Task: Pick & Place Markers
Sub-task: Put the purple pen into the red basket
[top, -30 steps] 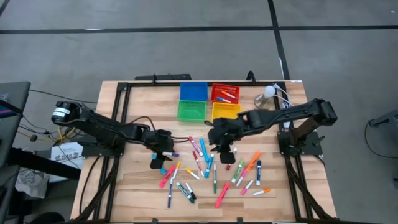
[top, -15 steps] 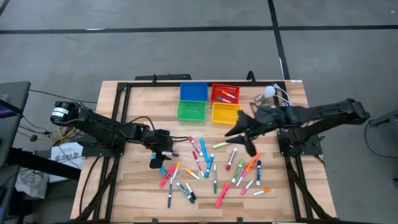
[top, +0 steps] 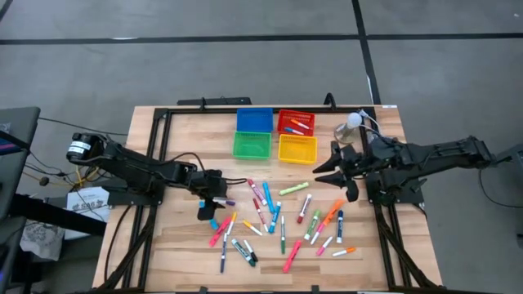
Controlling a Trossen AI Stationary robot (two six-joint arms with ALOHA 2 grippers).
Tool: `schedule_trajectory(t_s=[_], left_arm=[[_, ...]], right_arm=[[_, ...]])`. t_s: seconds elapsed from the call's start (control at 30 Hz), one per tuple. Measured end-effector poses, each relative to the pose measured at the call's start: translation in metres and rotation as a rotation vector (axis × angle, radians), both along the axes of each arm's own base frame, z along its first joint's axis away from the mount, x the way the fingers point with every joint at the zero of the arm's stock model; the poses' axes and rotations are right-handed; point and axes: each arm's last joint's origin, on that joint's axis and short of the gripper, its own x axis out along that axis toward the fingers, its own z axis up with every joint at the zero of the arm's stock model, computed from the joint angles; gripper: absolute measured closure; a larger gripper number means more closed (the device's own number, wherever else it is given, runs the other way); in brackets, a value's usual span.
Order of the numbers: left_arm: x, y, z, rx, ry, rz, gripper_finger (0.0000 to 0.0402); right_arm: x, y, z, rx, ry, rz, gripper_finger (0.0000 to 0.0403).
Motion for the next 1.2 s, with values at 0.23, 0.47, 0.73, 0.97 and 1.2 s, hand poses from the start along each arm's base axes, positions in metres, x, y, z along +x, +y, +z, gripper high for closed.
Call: schedule_trajectory(t_s=[0.23,0.47,0.73,0.97,1.2], left_arm=[[0.000,0.005,-0.005,0.017,0.035,0.031,0.0211],[0.006,0.010,-0.024,0.030,0.127,0.053,0.0211],[0.017,0.009,-0.037,0.037,0.168,0.045,0.0211],[0.017,0.009,-0.037,0.036,0.164,0.046,0.0211],[0.014,0.009,-0.028,0.027,0.127,0.053,0.0211]], right_arm=[[-0.011,-0.008,0.001,0.021,-0.057,-0.043,0.0290],[-0.009,-0.008,-0.001,0.024,-0.040,-0.047,0.0290],[-0.006,-0.008,-0.002,0.027,-0.031,-0.048,0.0290],[-0.006,-0.008,-0.002,0.029,-0.036,-0.048,0.0290],[-0.006,-0.008,-0.001,0.031,-0.037,-0.044,0.0290]])
